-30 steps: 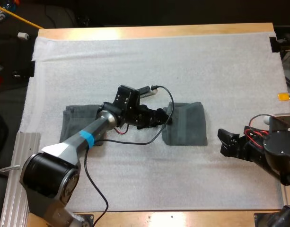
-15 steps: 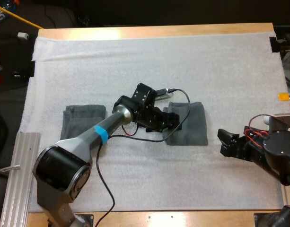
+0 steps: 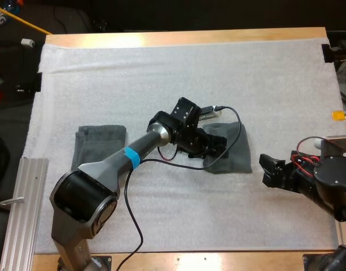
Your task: Pick towel from pile, fold and stack
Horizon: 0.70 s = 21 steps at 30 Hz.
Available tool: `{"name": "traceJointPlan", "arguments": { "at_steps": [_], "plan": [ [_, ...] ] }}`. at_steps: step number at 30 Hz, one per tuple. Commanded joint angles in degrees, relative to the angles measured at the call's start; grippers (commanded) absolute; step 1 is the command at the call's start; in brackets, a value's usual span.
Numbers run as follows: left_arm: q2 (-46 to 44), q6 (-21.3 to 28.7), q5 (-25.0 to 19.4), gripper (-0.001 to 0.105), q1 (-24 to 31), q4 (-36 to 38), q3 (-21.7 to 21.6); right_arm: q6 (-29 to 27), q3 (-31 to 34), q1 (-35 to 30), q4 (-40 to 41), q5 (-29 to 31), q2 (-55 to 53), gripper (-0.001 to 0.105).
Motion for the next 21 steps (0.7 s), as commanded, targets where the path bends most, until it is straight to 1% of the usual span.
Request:
{"name": "traceJointPlan", "arguments": {
  "at_steps": [1, 3, 4, 5, 7, 8, 9, 10, 12, 15, 18, 19, 21],
  "plan": [
    [-0.2, -0.4, 0.7, 0.031, -0.1, 1.1, -0.3, -0.7, -0.4, 0.1, 0.0, 0.2, -0.4, 0.070],
    [-0.3, 0.7, 0.6, 0.008, -0.1, 2.5, -0.3, -0.7, -0.4, 0.1, 0.0, 0.2, -0.4, 0.070],
    [-0.4, 1.4, 0.5, 0.003, -0.1, 3.3, -0.3, -0.7, -0.4, 0.1, 0.0, 0.2, -0.4, 0.070],
    [-0.9, 2.8, 0.3, 0.001, -0.1, 4.2, -0.3, -0.7, -0.4, 0.1, 0.0, 0.2, -0.4, 0.070],
    [-2.0, 5.8, 0.5, 0.000, -0.1, 6.1, -0.3, -0.7, -0.4, 0.1, 0.3, 0.2, -0.4, 0.070],
    [-3.1, 8.2, 0.1, 0.000, -0.1, 7.4, -0.3, -0.7, -0.4, 0.1, 0.6, -0.3, -0.4, 0.070],
    [-4.7, 11.2, -1.1, 0.000, -0.1, 9.1, -0.3, -0.7, -0.4, 0.1, 1.1, -1.0, -0.5, 0.070],
    [-5.5, 13.1, -1.9, 0.000, -0.1, 10.4, -0.3, -0.5, -0.4, 0.1, 1.6, -1.3, -0.6, 0.070],
    [-9.2, 18.3, -6.6, 0.000, 0.0, 14.3, -0.3, -0.2, -0.4, 0.1, 3.0, -2.3, -0.5, 0.070],
    [-13.9, 23.4, -12.3, 0.000, 1.0, 17.8, -0.3, -0.2, -0.4, 0.1, 3.5, -3.6, -0.5, 0.070],
    [-18.6, 27.0, -16.1, 0.000, 3.8, 20.3, -0.3, -0.2, -0.4, 0.1, 3.5, -3.6, -0.5, 0.070],
    [-19.4, 27.7, -16.5, 0.000, 4.8, 21.0, -0.3, -0.2, -0.4, 0.1, 3.5, -3.6, -0.5, 0.070],
    [-22.4, 29.5, -18.5, 0.000, 8.4, 23.7, -0.3, -0.2, -0.4, 0.1, 3.5, -3.6, -0.5, 0.070]
  ]
}}
